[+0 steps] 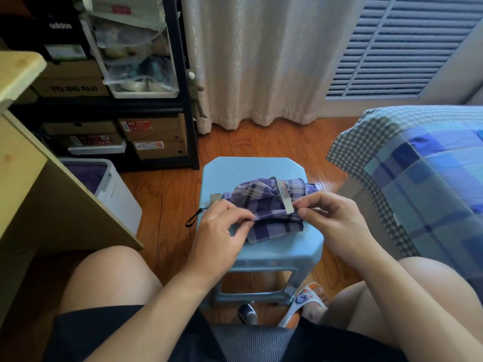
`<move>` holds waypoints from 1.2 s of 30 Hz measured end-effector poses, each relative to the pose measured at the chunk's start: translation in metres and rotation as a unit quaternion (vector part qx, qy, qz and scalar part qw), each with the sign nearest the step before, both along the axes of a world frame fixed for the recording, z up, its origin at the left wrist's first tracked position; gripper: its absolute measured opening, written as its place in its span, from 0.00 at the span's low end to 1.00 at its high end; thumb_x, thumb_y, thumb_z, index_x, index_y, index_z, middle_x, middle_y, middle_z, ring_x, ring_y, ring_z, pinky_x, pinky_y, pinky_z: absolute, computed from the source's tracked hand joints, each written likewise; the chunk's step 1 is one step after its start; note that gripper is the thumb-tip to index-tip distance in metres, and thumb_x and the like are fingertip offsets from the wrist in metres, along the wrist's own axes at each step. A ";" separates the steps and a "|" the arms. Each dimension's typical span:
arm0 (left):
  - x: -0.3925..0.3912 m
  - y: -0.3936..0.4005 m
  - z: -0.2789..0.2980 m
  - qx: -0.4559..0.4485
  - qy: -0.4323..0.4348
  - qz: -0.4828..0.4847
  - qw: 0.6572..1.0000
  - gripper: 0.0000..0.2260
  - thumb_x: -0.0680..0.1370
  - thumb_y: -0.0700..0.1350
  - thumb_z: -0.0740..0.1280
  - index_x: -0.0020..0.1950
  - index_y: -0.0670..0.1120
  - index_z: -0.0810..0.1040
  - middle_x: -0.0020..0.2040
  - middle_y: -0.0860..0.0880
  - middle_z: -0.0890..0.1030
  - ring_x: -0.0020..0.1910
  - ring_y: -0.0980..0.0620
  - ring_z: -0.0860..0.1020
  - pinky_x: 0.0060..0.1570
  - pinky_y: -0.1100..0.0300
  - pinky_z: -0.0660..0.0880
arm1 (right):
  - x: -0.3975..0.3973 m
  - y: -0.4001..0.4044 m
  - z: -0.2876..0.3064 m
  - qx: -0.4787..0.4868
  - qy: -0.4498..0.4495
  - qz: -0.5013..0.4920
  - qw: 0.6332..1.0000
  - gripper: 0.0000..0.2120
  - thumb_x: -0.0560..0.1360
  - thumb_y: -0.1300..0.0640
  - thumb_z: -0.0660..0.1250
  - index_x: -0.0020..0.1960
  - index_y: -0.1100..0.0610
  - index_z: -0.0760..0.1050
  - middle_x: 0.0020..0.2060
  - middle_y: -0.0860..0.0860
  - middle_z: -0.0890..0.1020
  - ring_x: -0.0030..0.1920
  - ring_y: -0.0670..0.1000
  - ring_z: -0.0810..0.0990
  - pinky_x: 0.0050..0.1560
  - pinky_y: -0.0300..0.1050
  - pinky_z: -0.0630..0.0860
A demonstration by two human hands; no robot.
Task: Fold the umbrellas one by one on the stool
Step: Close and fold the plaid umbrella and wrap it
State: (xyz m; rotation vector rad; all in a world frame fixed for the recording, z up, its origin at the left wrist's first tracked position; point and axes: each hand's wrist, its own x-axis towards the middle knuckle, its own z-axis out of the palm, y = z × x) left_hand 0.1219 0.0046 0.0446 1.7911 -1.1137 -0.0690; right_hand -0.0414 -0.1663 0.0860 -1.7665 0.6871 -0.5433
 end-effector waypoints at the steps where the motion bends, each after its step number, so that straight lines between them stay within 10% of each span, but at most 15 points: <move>1: 0.002 0.001 0.000 0.000 -0.006 0.004 1.000 0.08 0.75 0.38 0.76 0.48 0.50 0.85 0.46 0.55 0.77 0.49 0.55 0.77 0.51 0.61 0.76 | -0.001 0.001 0.001 0.003 0.006 0.010 1.000 0.11 0.76 0.70 0.72 0.43 0.55 0.83 0.45 0.48 0.87 0.46 0.46 0.85 0.52 0.41 0.81; 11: 0.012 0.019 0.010 0.196 0.006 -0.165 0.967 0.03 0.79 0.50 0.69 0.50 0.56 0.76 0.47 0.61 0.79 0.53 0.61 0.76 0.54 0.64 0.71 | -0.001 0.002 -0.006 -0.064 0.079 0.009 0.995 0.03 0.78 0.63 0.72 0.48 0.56 0.81 0.41 0.50 0.84 0.36 0.53 0.85 0.43 0.50 0.83; 16: 0.006 0.005 0.003 0.100 0.040 -0.030 0.994 0.15 0.75 0.44 0.76 0.56 0.55 0.75 0.50 0.59 0.73 0.51 0.62 0.75 0.49 0.72 0.71 | 0.006 0.008 -0.019 -0.189 0.130 0.049 0.972 0.11 0.72 0.63 0.77 0.47 0.49 0.81 0.40 0.44 0.83 0.40 0.47 0.80 0.43 0.43 0.79; 22: 0.002 -0.004 0.010 0.046 0.076 0.020 0.996 0.07 0.76 0.40 0.75 0.44 0.51 0.81 0.45 0.55 0.79 0.47 0.57 0.77 0.46 0.71 0.71 | 0.008 0.008 -0.013 -0.118 0.075 0.004 0.990 0.17 0.73 0.70 0.73 0.50 0.48 0.79 0.39 0.47 0.82 0.39 0.45 0.80 0.43 0.35 0.77; 31: -0.001 -0.006 0.017 0.030 0.134 0.008 0.990 0.05 0.78 0.42 0.73 0.44 0.51 0.83 0.44 0.57 0.81 0.48 0.56 0.79 0.46 0.67 0.75 | 0.026 0.027 -0.012 -0.301 0.125 -0.016 0.945 0.32 0.72 0.56 0.77 0.72 0.49 0.69 0.44 0.40 0.80 0.44 0.44 0.79 0.49 0.47 0.79; 36: 0.004 -0.004 0.018 0.038 0.127 -0.001 0.991 0.05 0.77 0.40 0.74 0.43 0.49 0.83 0.42 0.56 0.81 0.47 0.56 0.79 0.46 0.70 0.72 | 0.030 0.035 -0.009 -0.442 0.131 -0.029 0.887 0.30 0.74 0.61 0.72 0.74 0.56 0.68 0.57 0.56 0.84 0.46 0.61 0.85 0.41 0.56 0.83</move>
